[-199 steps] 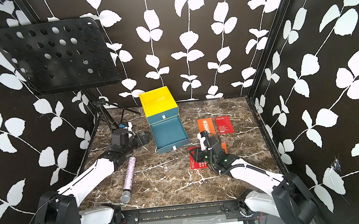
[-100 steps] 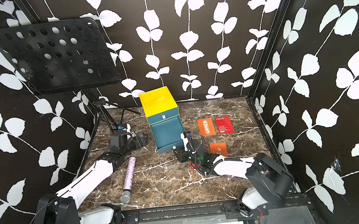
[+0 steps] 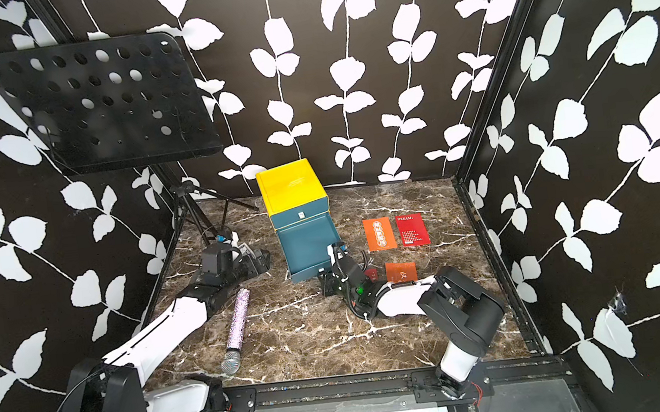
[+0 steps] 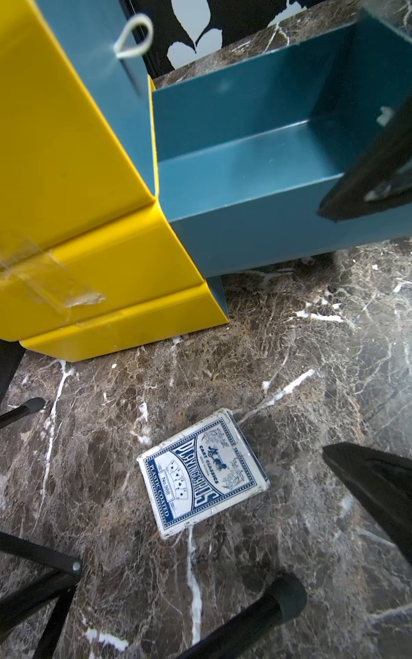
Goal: Take the postcards out of the drawer
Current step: Close the drawer in the storage box.
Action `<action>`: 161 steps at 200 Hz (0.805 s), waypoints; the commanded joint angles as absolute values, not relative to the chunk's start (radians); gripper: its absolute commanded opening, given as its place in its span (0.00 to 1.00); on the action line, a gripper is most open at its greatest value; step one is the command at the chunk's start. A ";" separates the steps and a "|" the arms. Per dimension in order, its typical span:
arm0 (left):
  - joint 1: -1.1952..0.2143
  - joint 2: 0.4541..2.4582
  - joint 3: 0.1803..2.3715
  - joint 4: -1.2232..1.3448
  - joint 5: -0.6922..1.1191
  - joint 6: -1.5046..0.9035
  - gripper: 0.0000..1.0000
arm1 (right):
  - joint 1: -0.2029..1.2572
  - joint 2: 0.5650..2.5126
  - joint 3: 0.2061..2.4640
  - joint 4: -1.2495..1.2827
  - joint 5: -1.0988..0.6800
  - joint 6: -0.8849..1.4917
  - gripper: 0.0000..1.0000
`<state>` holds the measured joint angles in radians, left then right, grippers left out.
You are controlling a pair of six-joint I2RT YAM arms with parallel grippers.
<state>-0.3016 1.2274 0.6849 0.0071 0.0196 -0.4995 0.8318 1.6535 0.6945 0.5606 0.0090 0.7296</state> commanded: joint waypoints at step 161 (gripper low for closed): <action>-0.287 1.231 0.670 0.059 0.044 -0.489 0.99 | 0.797 1.869 1.076 0.603 0.070 0.539 0.08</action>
